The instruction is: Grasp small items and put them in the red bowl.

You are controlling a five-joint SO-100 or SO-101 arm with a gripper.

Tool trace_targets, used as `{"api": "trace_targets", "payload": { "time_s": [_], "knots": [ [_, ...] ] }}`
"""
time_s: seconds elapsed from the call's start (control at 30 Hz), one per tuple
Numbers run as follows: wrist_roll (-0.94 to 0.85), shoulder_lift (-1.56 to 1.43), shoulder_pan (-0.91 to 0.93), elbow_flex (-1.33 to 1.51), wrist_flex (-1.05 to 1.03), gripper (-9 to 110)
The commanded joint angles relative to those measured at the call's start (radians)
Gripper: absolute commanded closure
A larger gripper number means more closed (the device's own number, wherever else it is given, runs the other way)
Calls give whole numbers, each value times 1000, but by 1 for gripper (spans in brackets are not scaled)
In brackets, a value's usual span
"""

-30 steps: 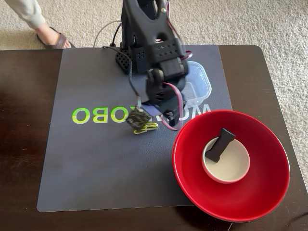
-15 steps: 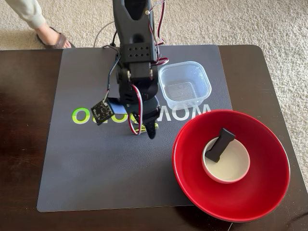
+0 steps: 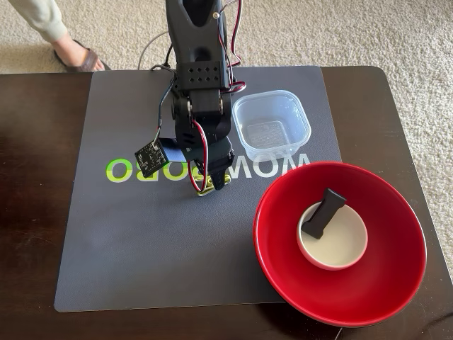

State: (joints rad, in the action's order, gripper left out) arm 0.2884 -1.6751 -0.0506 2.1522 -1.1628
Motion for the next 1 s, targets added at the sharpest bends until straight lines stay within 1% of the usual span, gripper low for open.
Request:
{"api": "trace_targets", "payload": {
  "time_s": [0.0,0.17,0.67,0.97],
  "knots": [
    [2,6,11,-17,12,82],
    [2,12,40,-17,14,84],
    [-6,43,17,-35,28,99],
    [-9,52,12,-49,29,101]
  ]
}}
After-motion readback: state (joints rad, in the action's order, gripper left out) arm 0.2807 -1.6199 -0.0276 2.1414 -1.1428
